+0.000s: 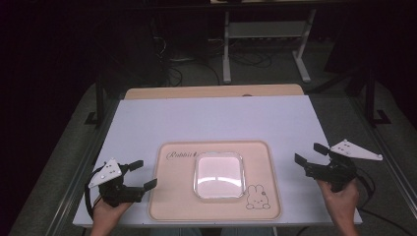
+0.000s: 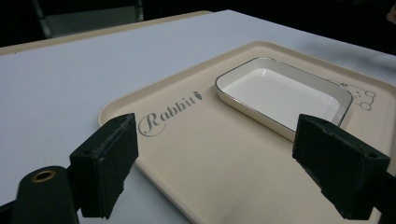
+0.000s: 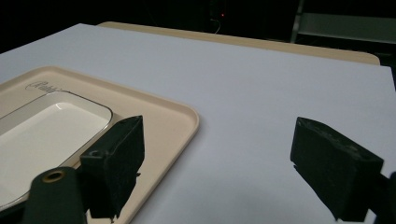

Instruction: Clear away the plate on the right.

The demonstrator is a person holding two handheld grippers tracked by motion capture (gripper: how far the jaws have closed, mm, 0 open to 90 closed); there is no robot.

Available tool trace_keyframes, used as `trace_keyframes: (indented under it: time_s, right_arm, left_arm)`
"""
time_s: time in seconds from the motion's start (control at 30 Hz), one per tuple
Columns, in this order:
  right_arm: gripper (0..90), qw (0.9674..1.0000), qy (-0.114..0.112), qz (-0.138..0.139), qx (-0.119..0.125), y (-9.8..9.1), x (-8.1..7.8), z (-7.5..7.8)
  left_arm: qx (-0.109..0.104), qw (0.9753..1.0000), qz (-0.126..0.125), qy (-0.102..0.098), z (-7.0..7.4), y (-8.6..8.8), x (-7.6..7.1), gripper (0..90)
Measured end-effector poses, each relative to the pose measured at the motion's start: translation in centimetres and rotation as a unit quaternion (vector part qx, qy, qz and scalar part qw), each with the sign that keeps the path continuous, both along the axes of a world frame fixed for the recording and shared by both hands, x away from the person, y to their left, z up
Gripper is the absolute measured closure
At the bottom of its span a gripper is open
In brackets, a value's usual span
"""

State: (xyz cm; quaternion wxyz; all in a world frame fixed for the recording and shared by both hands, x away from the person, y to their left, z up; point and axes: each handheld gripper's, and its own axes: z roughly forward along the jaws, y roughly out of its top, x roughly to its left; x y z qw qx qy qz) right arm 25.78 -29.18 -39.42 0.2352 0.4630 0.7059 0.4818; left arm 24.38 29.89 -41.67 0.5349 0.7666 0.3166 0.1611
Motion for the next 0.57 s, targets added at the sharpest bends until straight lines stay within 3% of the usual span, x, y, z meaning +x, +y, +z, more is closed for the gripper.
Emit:
trace_keyframes:
  time_s: [0.23, 0.37, 0.57]
  right_arm:
    - [16.3, 1.0, 0.003, -0.002, -0.006, -0.2, -0.9, -1.1]
    - [15.7, 0.9998, 0.019, 0.003, -0.005, -0.2, -1.4, -2.0]
    - [15.7, 0.9999, 0.013, 0.005, 0.002, 0.0, -1.9, -1.9]
  left_arm:
    - [0.002, 1.0, -0.003, 0.001, -0.1, -0.1, 0.0, 14.2]
    - [0.007, 1.0, -0.006, 0.0, 0.0, -0.2, 0.0, 14.2]
    - [0.009, 0.9999, -0.011, -0.004, 0.1, -0.4, -0.1, 14.2]
